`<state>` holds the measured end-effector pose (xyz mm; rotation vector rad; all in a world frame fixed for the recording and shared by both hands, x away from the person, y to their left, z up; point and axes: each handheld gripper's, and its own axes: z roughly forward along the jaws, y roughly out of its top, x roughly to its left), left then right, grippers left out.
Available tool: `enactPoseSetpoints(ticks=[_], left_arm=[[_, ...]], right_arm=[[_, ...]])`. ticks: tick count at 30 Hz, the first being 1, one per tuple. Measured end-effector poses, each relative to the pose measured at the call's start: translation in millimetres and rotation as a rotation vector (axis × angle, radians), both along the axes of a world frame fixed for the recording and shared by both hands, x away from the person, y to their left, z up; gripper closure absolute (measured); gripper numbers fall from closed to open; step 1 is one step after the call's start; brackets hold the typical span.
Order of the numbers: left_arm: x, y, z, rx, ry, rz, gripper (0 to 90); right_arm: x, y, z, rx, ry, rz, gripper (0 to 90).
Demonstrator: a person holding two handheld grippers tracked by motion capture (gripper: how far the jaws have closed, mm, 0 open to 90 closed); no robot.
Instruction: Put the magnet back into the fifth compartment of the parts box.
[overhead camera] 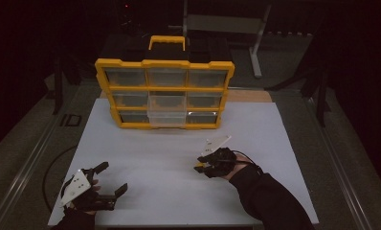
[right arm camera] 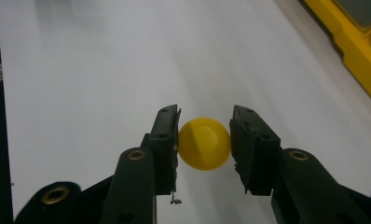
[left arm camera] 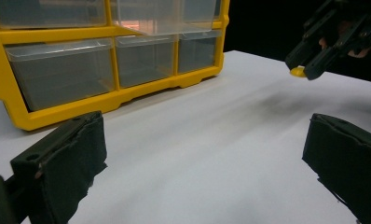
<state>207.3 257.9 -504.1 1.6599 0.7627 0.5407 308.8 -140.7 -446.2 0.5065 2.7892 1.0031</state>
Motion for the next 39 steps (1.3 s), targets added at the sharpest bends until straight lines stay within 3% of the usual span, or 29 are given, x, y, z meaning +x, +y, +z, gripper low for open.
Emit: enactPoseSetpoints(ticks=[8, 21, 39], left_arm=[[-0.2, -0.3, 0.1, 0.001, -0.001, 0.000, 0.2], [-0.4, -0.2, 0.4, 0.002, -0.004, 0.000, 0.2], [-0.3, -0.3, 0.3, 0.004, -0.004, 0.001, 0.2]], right_arm=[[0.0, -0.9, 14.8, -0.004, 0.000, 0.007, 62.7], [2.6, 2.5, 44.3, -0.021, -0.042, 0.021, 62.6], [5.6, 8.7, 71.3, -0.034, -0.067, 0.033, 62.6]])
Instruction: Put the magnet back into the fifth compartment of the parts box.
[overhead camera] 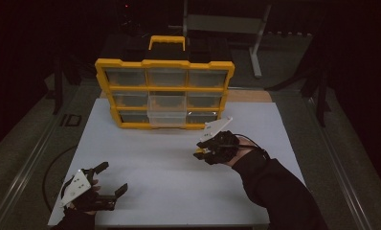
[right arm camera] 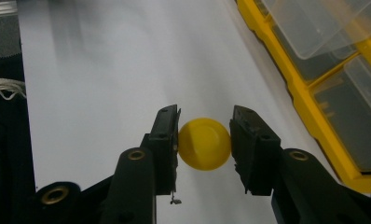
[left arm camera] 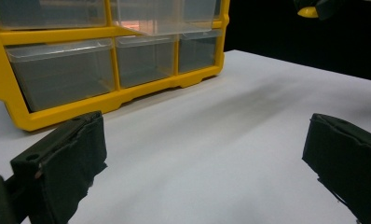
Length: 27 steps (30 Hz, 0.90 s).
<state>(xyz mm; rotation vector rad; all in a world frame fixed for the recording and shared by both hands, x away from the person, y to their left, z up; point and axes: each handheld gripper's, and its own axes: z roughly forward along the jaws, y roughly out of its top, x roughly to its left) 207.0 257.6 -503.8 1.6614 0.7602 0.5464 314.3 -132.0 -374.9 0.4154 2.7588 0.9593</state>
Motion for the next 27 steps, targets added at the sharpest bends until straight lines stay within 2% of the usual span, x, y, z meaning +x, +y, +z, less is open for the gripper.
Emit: enactPoseSetpoints(ticks=[27], left_arm=[[0.0, 0.2, 0.0, -0.002, 0.000, -0.001, 0.2]], right_arm=[[16.5, 2.5, 45.3, 0.022, -0.054, -0.025, 62.5]])
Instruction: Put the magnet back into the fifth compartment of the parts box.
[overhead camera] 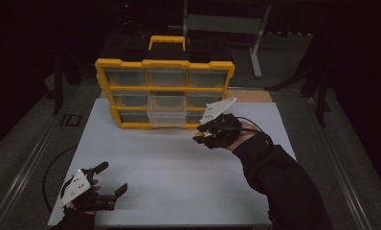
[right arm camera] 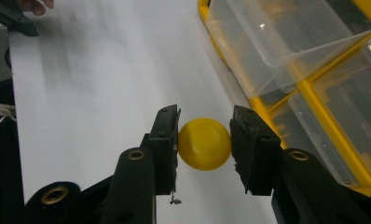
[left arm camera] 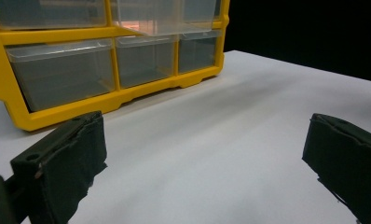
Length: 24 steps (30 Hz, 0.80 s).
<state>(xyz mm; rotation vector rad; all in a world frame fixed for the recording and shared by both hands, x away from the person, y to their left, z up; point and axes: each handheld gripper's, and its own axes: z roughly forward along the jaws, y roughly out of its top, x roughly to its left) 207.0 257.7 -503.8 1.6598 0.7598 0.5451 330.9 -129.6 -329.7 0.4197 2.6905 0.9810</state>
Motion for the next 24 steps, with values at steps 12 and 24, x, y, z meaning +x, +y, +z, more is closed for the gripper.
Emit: enactPoseSetpoints(ticks=[12, 24], left_arm=[[0.0, 0.0, 0.0, -0.001, 0.001, 0.000, 0.2], [0.0, 0.2, -0.1, -0.004, 0.002, 0.000, 0.2]], right_arm=[[12.2, 1.8, 15.5, -0.005, -0.012, -0.019, 62.5], [25.1, 12.2, 29.5, -0.011, -0.023, -0.028, 62.5]])
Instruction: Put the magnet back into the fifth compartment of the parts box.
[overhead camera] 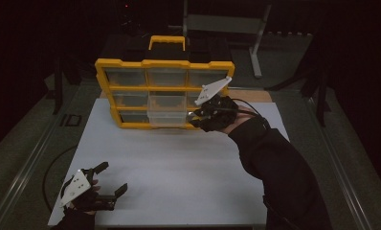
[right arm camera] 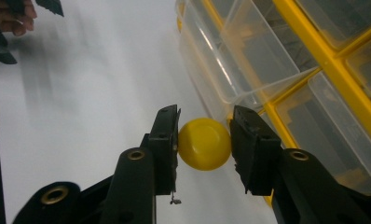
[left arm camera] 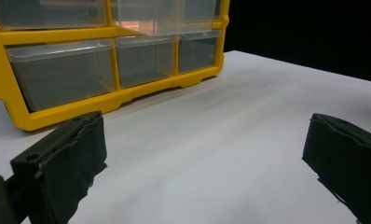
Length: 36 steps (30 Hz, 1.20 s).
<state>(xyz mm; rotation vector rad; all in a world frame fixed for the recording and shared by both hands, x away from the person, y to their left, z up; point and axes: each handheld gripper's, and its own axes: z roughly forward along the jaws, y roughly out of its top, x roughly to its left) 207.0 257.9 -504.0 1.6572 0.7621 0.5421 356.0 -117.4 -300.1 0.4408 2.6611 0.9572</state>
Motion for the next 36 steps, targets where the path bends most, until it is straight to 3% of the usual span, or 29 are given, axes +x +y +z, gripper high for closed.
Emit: enactPoseSetpoints(ticks=[36], left_arm=[[0.3, 1.2, -0.3, -0.004, 0.002, 0.002, 0.2]], right_arm=[[47.4, 30.7, 26.7, -0.016, -0.008, -0.054, 62.5]])
